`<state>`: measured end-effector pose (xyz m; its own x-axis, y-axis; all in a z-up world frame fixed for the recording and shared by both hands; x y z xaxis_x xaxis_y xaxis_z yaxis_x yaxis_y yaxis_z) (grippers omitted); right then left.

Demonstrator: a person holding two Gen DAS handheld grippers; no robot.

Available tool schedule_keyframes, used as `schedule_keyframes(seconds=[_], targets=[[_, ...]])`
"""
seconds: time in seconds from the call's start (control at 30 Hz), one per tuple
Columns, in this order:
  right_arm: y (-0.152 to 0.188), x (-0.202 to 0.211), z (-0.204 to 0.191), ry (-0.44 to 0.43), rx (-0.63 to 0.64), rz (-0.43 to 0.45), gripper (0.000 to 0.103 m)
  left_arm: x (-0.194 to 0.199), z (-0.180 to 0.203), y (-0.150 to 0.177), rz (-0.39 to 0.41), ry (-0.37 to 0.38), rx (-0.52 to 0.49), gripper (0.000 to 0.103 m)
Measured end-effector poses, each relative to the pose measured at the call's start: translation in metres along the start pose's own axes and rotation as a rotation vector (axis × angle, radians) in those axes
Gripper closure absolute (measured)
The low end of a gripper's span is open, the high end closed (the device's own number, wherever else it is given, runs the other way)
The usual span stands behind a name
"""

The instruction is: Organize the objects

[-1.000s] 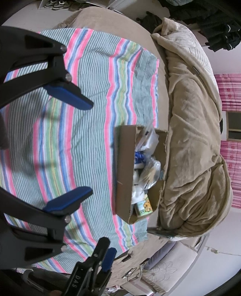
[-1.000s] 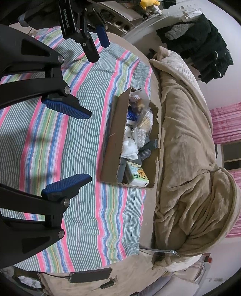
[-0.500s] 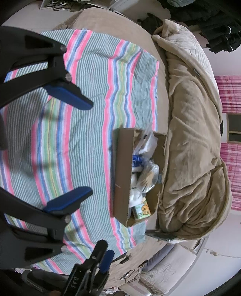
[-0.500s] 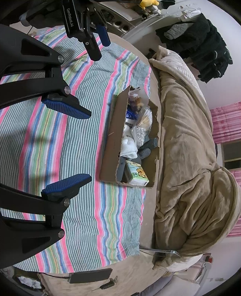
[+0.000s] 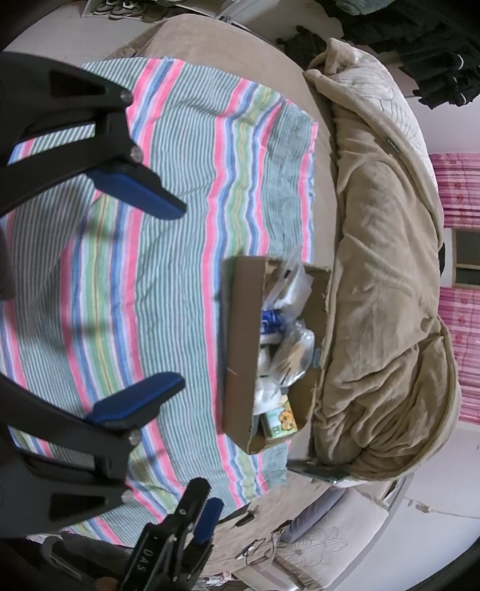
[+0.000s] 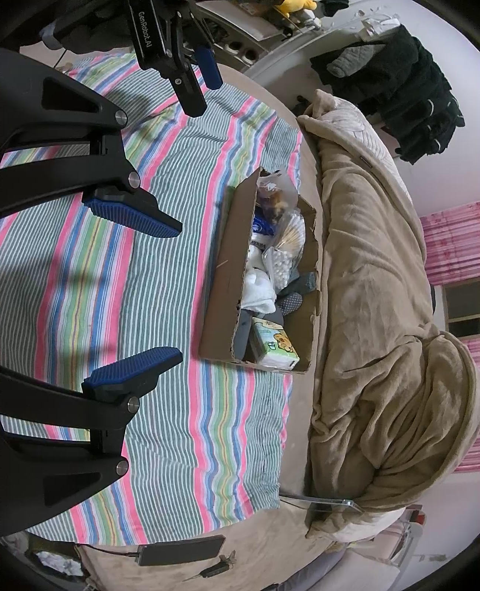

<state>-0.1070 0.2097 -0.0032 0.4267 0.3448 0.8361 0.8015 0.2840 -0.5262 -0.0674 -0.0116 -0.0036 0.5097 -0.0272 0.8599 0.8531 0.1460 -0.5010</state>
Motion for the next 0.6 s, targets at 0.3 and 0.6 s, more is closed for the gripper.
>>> schedule_keyframes(seconds=[0.3, 0.6], targets=[[-0.0002, -0.0014, -0.0007, 0.0, 0.0, 0.0, 0.038, -0.0004, -0.0033, -0.0012, 0.0, 0.0, 0.006, 0.017], [-0.0008, -0.0016, -0.0008, 0.0, 0.0, -0.001, 0.038, -0.0008, -0.0068, -0.0014, 0.003, -0.001, 0.015, 0.017]])
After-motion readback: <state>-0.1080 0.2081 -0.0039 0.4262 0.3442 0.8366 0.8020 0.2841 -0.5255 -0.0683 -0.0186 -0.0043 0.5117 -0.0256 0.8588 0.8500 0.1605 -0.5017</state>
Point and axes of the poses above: each gripper's, at about its wrist camera, not at the fingertips, and x roughly against the way its jaws point, z to its right, y to its underside, the point moved 1 cm from there along -x, roughly the way its jaws point, and after that the axes turned 9 degrees about -z, right-handed, at the moved point
